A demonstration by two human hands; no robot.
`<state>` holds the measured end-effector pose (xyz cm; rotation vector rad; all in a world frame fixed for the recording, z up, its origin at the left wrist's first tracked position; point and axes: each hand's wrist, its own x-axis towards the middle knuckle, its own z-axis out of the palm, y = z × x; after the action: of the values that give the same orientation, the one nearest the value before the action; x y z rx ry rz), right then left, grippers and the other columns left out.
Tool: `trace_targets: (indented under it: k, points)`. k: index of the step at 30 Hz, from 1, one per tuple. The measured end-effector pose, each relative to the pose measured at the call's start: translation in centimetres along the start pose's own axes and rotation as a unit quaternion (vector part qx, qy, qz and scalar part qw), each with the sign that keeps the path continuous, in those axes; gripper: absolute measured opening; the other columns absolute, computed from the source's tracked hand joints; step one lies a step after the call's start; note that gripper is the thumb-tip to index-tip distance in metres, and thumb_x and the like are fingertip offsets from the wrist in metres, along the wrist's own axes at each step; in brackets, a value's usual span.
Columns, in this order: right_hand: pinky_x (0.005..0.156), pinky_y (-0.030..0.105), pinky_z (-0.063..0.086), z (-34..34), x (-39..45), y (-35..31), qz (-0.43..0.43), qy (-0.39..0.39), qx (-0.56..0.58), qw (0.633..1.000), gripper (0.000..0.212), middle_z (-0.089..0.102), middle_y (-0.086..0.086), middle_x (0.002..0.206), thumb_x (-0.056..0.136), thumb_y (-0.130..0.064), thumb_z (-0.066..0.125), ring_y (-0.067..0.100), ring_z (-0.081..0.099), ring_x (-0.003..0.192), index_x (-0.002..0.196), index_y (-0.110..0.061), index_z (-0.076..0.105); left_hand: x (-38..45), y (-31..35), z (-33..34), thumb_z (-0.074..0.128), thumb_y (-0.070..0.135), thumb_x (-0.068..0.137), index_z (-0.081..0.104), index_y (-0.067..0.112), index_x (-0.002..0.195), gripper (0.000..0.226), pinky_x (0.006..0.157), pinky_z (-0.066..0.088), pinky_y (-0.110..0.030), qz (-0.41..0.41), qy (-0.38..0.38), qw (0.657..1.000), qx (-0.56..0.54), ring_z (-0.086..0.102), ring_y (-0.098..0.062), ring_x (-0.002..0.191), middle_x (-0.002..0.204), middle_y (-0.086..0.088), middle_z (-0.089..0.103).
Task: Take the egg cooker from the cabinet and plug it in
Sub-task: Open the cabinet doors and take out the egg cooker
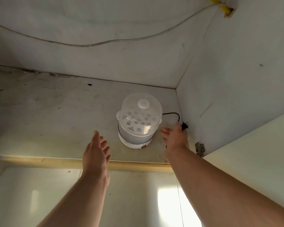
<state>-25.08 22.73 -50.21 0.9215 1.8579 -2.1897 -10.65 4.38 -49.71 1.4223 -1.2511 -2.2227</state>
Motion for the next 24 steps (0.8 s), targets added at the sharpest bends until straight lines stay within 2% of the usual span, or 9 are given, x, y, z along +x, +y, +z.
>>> trace_targets:
  k: [3,6,8,10,12,14,16,20,24]
  points:
    - [0.095,0.051,0.062,0.4,-0.8,-0.7,0.074,-0.064,0.011,0.995,0.046,0.077,0.009,0.11,0.102,-0.065,0.054,0.026,0.079,0.098,0.119,-0.024,0.065,1.2,1.8,0.9,0.048,0.073,0.1,0.049,0.021,0.158,0.078,0.12,0.04,-0.054,-0.025,-0.052,0.998,0.037,0.051,-0.033,0.145,0.163,-0.009,0.051]
    - [0.101,0.061,0.057,0.5,-1.1,-1.6,0.09,-0.098,-0.027,0.991,0.05,0.072,0.011,0.122,0.089,-0.083,0.055,0.03,0.071,0.114,0.107,-0.036,0.06,1.9,3.3,2.0,0.047,0.078,0.097,0.037,0.024,0.166,0.087,0.122,0.036,-0.056,-0.021,-0.101,0.991,0.088,0.042,-0.035,0.153,0.171,-0.009,0.04]
    - [0.103,0.064,0.055,0.5,-1.0,-1.8,0.099,-0.113,-0.064,0.987,0.059,0.069,0.012,0.128,0.083,-0.089,0.054,0.031,0.069,0.119,0.115,-0.039,0.055,2.1,4.0,2.8,0.049,0.079,0.095,0.034,0.024,0.167,0.092,0.122,0.037,-0.057,-0.022,-0.125,0.986,0.108,0.041,-0.036,0.153,0.172,-0.009,0.038]
    - [0.102,0.064,0.056,0.6,-1.0,-1.6,0.11,-0.135,-0.083,0.981,0.069,0.071,0.014,0.13,0.079,-0.092,0.056,0.033,0.072,0.117,0.125,-0.04,0.053,2.0,4.2,3.4,0.053,0.078,0.094,0.034,0.024,0.167,0.093,0.122,0.037,-0.058,-0.031,-0.144,0.983,0.11,0.041,-0.036,0.153,0.172,-0.01,0.038]
    - [0.095,0.063,0.061,0.6,-0.9,-1.4,0.117,-0.151,-0.087,0.978,0.073,0.075,0.017,0.126,0.076,-0.093,0.06,0.034,0.077,0.11,0.125,-0.039,0.056,1.9,4.0,3.9,0.055,0.075,0.095,0.039,0.023,0.164,0.088,0.122,0.035,-0.058,-0.036,-0.164,0.98,0.109,0.043,-0.034,0.152,0.17,-0.009,0.042]
    - [0.084,0.061,0.066,0.7,-0.8,-1.3,0.113,-0.148,-0.095,0.978,0.065,0.08,0.016,0.117,0.075,-0.091,0.063,0.033,0.079,0.104,0.114,-0.04,0.06,1.8,3.8,4.3,0.056,0.071,0.097,0.048,0.02,0.158,0.079,0.122,0.035,-0.058,-0.031,-0.174,0.978,0.108,0.053,-0.029,0.139,0.163,-0.006,0.051]
    - [0.08,0.059,0.067,0.6,-0.8,-1.2,0.109,-0.147,-0.106,0.977,0.065,0.081,0.016,0.112,0.077,-0.089,0.064,0.033,0.08,0.102,0.117,-0.039,0.061,1.7,3.7,4.5,0.06,0.067,0.097,0.054,0.018,0.151,0.073,0.12,0.038,-0.058,-0.028,-0.164,0.98,0.11,0.057,-0.026,0.125,0.158,-0.006,0.057]
    - [0.074,0.057,0.069,0.9,-0.8,-1.0,0.1,-0.135,-0.127,0.978,0.082,0.081,0.016,0.112,0.081,-0.084,0.066,0.033,0.08,0.101,0.137,-0.025,0.06,2.1,3.2,4.5,0.065,0.069,0.093,0.05,0.016,0.156,0.084,0.119,0.04,-0.059,-0.023,-0.146,0.982,0.121,0.047,-0.031,0.147,0.164,-0.008,0.049]
    - [0.072,0.055,0.069,1.3,-1.0,-0.9,0.097,-0.133,-0.132,0.977,0.086,0.08,0.014,0.115,0.081,-0.083,0.067,0.033,0.079,0.102,0.139,-0.02,0.062,2.4,2.5,4.4,0.06,0.073,0.093,0.057,0.018,0.149,0.079,0.117,0.042,-0.054,-0.022,-0.178,0.978,0.11,0.056,-0.022,0.127,0.154,-0.004,0.06]
